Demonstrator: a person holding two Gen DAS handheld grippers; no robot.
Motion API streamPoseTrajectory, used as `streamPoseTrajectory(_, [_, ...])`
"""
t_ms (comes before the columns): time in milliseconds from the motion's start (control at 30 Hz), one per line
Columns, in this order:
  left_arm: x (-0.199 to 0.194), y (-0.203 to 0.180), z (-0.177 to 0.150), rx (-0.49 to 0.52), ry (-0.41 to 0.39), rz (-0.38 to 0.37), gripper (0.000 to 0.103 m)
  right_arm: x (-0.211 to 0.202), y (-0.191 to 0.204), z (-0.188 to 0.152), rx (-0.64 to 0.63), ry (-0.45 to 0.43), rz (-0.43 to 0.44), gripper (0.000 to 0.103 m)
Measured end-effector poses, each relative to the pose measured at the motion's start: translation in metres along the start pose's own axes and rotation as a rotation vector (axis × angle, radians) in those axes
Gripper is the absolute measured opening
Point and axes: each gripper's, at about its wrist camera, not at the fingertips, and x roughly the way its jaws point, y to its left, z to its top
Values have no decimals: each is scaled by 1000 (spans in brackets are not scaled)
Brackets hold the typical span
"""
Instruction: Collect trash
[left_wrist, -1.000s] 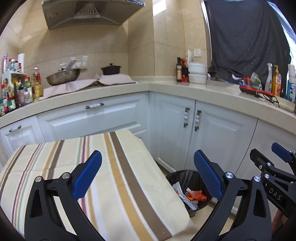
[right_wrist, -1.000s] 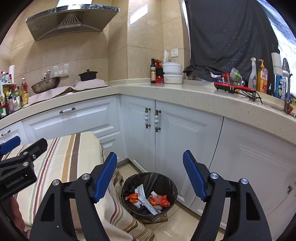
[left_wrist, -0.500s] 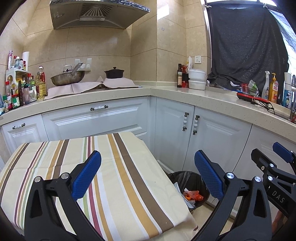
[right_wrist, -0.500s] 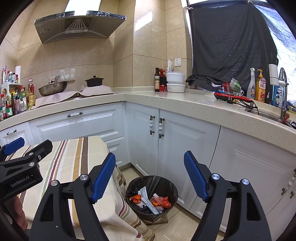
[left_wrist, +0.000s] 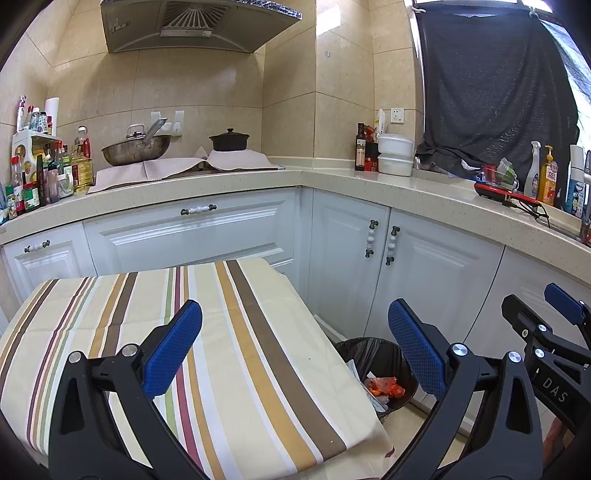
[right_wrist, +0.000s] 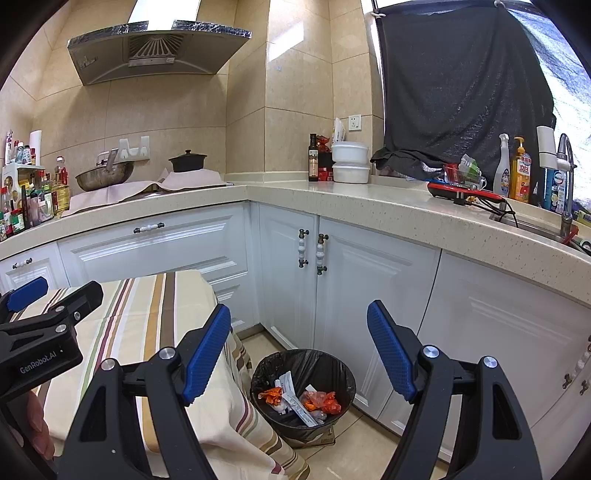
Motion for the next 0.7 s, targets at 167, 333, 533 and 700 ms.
streamPoseTrajectory(167, [1, 0, 0, -1, 1, -1, 98, 0, 0, 0, 0, 1, -1, 74])
streamPoseTrajectory(333, [1, 0, 0, -3, 2, -4, 98, 0, 0, 1, -2, -1, 1, 74])
streamPoseTrajectory(533, [2, -2, -1, -7, -1, -4, 98, 0, 0, 2, -3, -3, 1, 74])
streamPoseTrajectory(700, [2, -2, -2, -8, 3, -6, 98, 0, 0, 1, -3, -2, 0, 74])
